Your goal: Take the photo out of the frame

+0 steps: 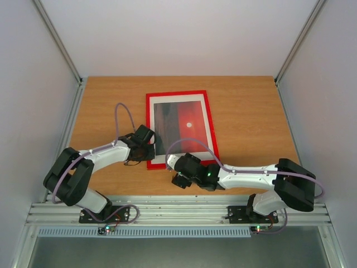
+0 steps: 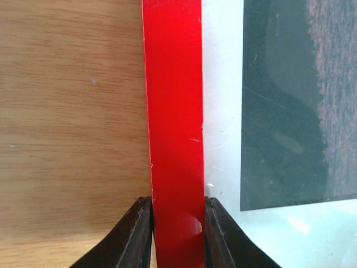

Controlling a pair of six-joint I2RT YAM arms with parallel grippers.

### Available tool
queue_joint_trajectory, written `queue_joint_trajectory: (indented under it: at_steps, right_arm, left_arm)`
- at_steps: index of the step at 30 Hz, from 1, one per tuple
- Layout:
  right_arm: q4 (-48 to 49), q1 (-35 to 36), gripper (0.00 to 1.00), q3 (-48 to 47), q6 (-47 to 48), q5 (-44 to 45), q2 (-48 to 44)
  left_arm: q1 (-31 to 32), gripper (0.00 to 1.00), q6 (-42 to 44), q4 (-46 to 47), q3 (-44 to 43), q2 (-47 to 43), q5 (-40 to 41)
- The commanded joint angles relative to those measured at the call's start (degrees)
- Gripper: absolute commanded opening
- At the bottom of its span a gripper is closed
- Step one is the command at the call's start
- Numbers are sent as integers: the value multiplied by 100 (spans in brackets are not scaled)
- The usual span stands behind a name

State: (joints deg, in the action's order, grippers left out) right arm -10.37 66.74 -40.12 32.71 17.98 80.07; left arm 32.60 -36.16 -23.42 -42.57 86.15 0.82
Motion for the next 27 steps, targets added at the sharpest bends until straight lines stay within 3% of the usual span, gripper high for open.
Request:
queue_joint_trajectory:
  at_steps: [1,14,19,27]
  right_arm:
    - [256,282,94,-28,537,537,284]
    - [981,559,89,-248,1094,1930,1354]
    - [1391,559,82,-283,1307,2332,1630]
    - [1769,560,57,-117,1449,2537,1660]
  left_arm:
    - [35,7,247,-7,-319,-342,25]
    - [32,6,307,-154,-433,-623,-130]
    - [32,6,262,-95,-381,-612,-367]
    - [-54,7,155,49,-291,-702,-710]
